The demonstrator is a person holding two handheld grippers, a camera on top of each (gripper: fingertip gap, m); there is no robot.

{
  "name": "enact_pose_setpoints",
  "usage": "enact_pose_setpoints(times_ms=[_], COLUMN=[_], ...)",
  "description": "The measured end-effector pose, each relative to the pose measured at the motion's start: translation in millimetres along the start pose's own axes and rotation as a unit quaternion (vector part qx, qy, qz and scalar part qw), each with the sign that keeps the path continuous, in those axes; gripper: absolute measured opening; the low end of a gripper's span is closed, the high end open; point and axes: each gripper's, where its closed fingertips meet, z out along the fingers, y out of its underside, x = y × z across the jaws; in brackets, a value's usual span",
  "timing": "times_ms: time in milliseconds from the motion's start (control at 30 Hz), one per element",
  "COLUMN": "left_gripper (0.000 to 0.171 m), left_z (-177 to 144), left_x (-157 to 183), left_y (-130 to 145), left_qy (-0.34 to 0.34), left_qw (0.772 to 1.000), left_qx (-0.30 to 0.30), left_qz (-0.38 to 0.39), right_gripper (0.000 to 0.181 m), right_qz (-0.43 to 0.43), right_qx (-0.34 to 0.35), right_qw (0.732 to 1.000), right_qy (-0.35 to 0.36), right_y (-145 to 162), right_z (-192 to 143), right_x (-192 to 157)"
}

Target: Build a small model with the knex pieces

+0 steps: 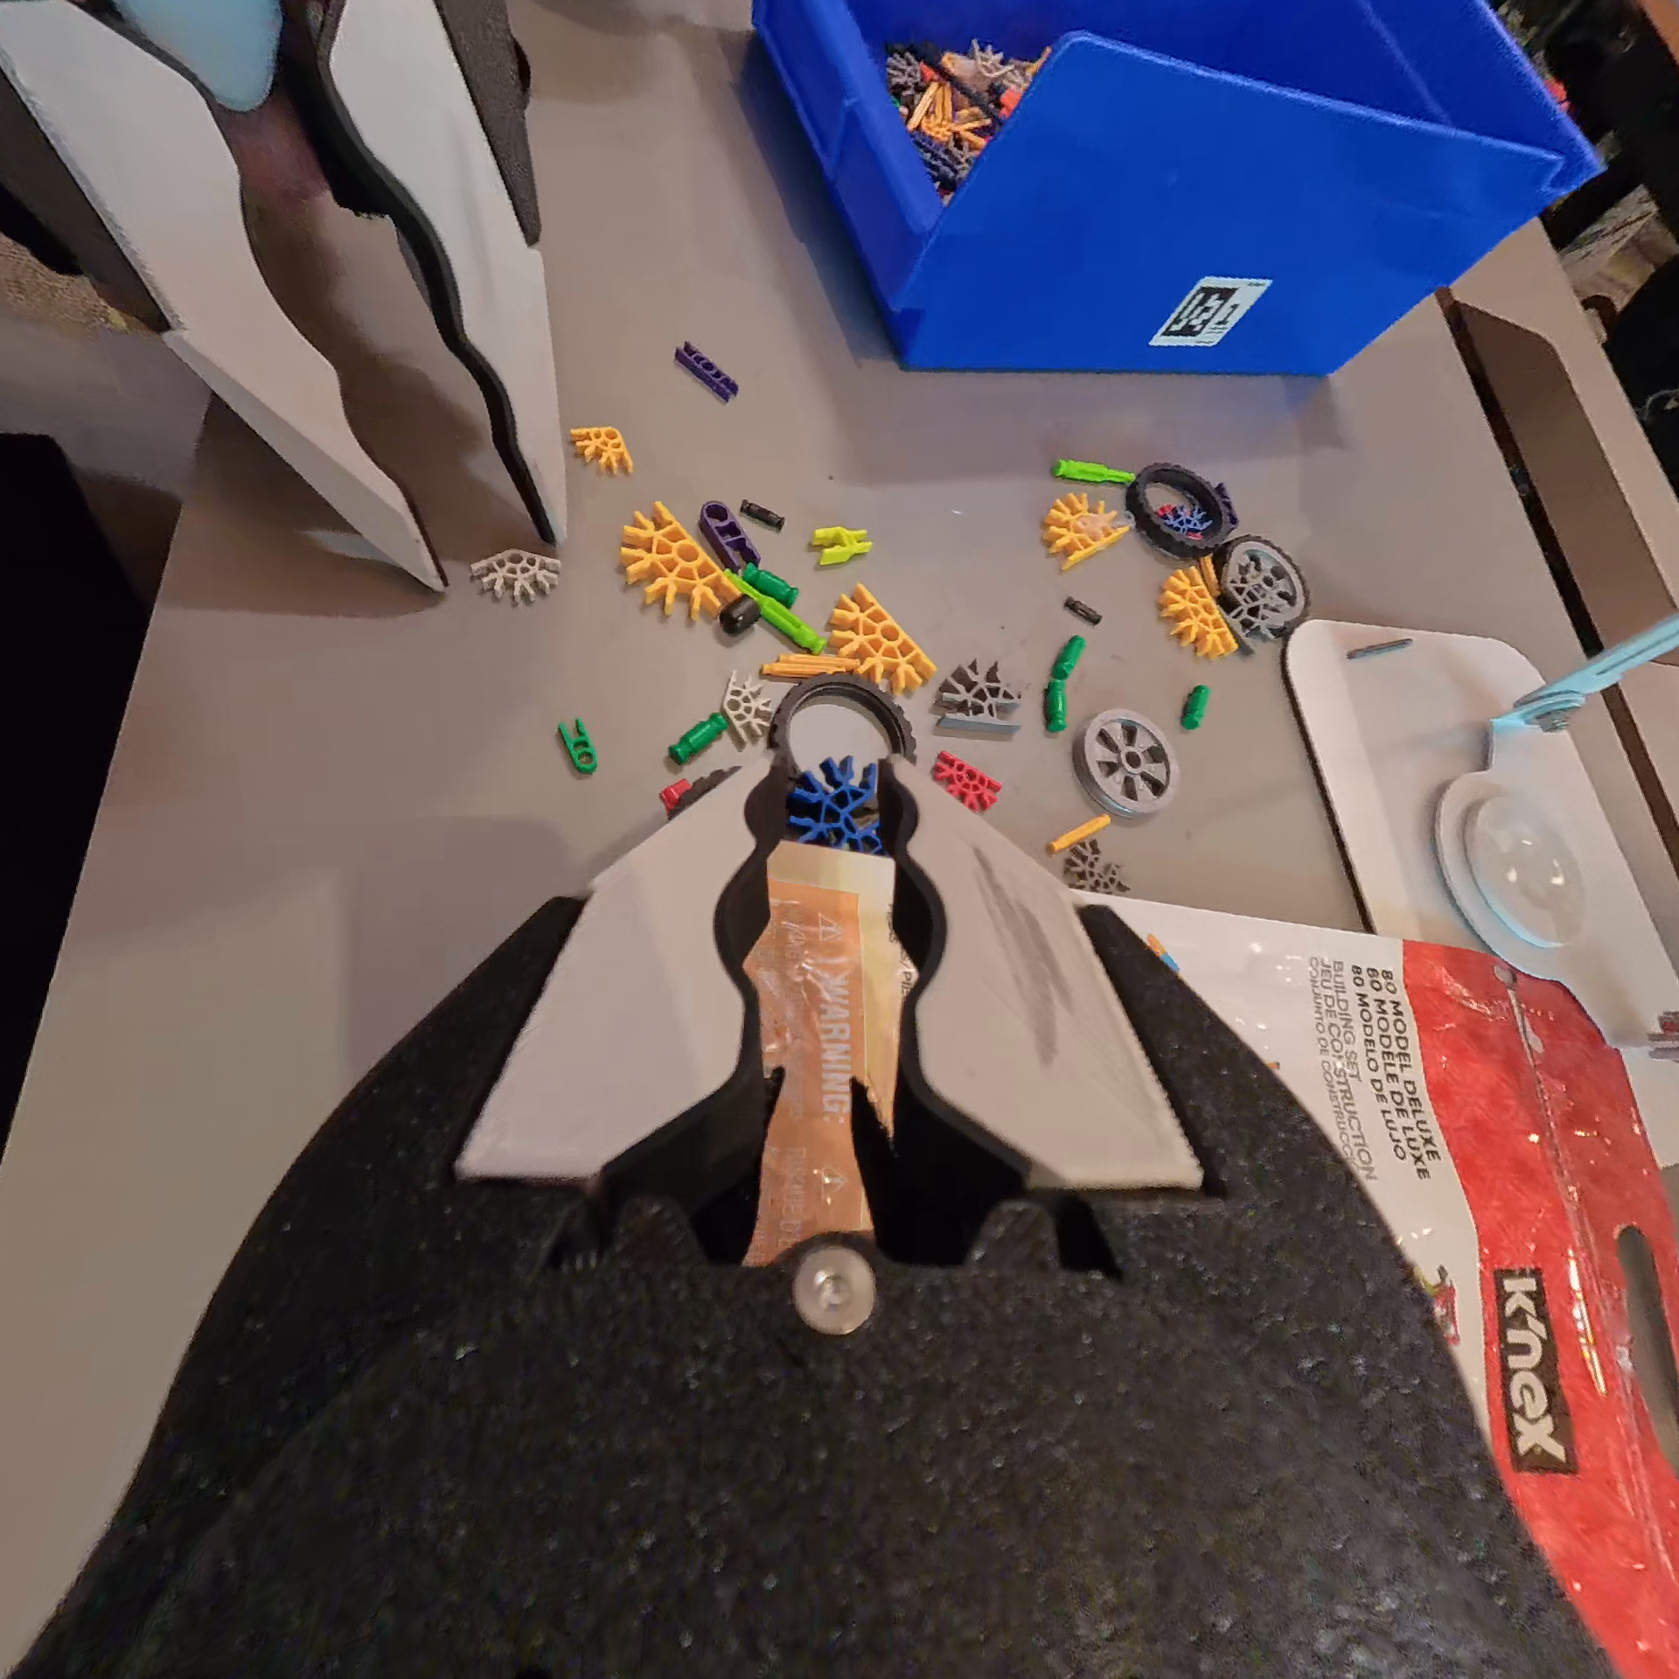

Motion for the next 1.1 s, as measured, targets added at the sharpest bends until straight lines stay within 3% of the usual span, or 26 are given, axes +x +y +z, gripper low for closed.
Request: enact_pose_setpoints(times_ms=[367,700,867,1100], left_gripper=[0.016,0.016,0.016,0.016], left_z=[2.9,-7.8,-11.8,-13.7], left_x=[0.6,-6.1,-7.7,-7.2], left_y=[-2.4,10.5,15.3,17.4], left_qy=[0.003,-0.011,-0.009,0.001], left_qw=[1.0,0.999,0.998,0.998], left_qx=[0.027,0.043,0.052,0.054], left_qz=[0.001,-0.022,-0.025,-0.025], right_gripper=[0.019,0.01,0.009,0.009], right_qz=[0.004,-0.001,-0.056,-0.094], right_qx=[-0.023,-0.023,-0.052,-0.109], right_qw=[0.999,0.988,0.977,0.959], right_qy=[-0.026,-0.152,-0.199,-0.244], right_y=[-18.0,-46.6,-45.5,-30.5], right_z=[18.2,84.7,106.9,110.5], right_x=[-4.3,-6.6,-16.6,-23.8])
